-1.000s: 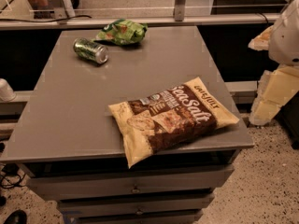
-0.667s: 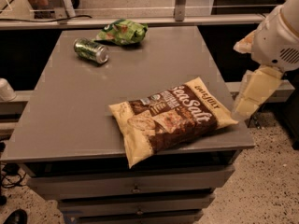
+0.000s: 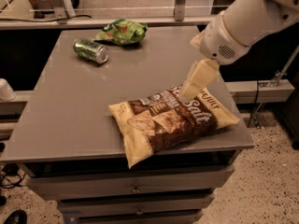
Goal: Pick green rice chip bag
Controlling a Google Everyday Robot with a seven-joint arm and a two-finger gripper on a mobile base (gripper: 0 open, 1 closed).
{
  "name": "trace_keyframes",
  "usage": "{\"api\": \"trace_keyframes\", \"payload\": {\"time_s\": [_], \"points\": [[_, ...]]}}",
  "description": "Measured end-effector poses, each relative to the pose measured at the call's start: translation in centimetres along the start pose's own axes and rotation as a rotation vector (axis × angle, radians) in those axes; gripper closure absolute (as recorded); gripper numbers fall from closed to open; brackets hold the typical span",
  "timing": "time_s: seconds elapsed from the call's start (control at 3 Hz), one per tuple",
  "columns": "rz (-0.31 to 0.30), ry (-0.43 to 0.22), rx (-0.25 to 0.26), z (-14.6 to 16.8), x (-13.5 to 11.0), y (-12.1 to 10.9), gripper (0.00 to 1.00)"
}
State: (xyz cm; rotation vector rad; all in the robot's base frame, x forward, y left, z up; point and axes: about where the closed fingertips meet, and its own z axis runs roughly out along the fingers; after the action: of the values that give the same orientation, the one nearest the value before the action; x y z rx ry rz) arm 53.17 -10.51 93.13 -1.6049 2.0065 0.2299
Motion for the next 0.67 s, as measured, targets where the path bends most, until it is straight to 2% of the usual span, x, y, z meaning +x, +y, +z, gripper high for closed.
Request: {"api": "trace_keyframes", "payload": {"time_s": [0.33, 0.67], "points": [[0.018, -0.076, 0.043, 3.9, -3.2, -3.2, 0.0], [0.095, -0.109, 0.088, 7.0, -6.6, -6.4, 0.0]]}}
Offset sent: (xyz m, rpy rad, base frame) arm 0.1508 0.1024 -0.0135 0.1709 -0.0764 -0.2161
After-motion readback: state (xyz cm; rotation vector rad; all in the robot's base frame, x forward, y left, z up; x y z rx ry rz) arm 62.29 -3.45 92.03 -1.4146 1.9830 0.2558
